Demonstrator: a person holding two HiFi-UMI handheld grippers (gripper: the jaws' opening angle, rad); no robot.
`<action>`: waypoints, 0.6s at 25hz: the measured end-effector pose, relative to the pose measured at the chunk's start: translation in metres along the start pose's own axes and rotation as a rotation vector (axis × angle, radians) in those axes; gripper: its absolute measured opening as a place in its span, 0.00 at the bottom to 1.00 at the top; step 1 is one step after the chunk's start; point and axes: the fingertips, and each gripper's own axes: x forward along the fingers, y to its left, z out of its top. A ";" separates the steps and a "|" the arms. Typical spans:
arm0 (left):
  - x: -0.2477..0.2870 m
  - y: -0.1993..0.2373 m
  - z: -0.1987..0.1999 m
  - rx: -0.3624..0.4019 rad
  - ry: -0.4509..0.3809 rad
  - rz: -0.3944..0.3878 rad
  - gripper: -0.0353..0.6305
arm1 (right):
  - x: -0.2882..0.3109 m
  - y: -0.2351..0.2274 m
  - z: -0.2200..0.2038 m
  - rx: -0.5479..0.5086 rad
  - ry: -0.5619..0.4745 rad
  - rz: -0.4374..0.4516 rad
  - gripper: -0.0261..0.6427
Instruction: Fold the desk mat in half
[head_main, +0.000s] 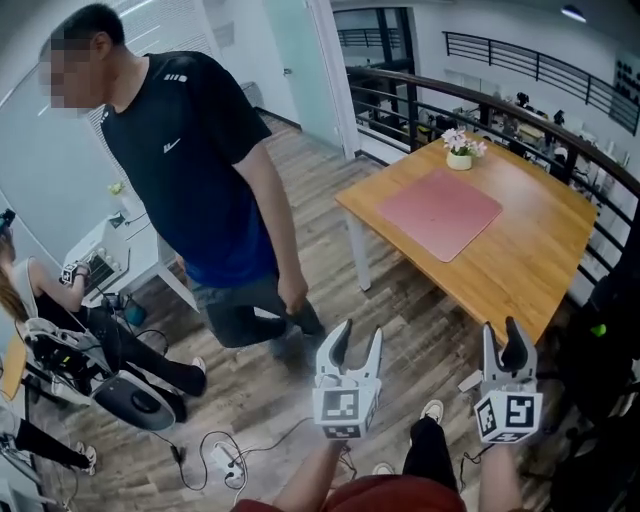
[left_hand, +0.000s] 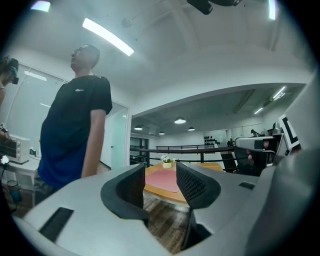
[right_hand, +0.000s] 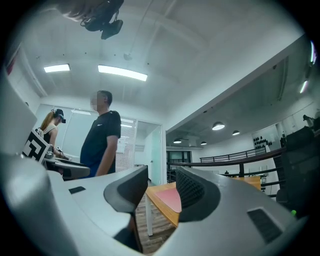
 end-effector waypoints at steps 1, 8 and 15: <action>0.006 0.001 -0.001 0.001 0.001 -0.001 0.37 | 0.006 -0.002 -0.001 0.002 0.000 -0.001 0.32; 0.055 0.003 0.005 0.003 0.005 0.005 0.37 | 0.052 -0.028 -0.005 0.002 0.000 0.008 0.32; 0.130 -0.001 0.009 0.004 0.026 0.018 0.37 | 0.118 -0.068 -0.008 0.013 0.016 0.023 0.33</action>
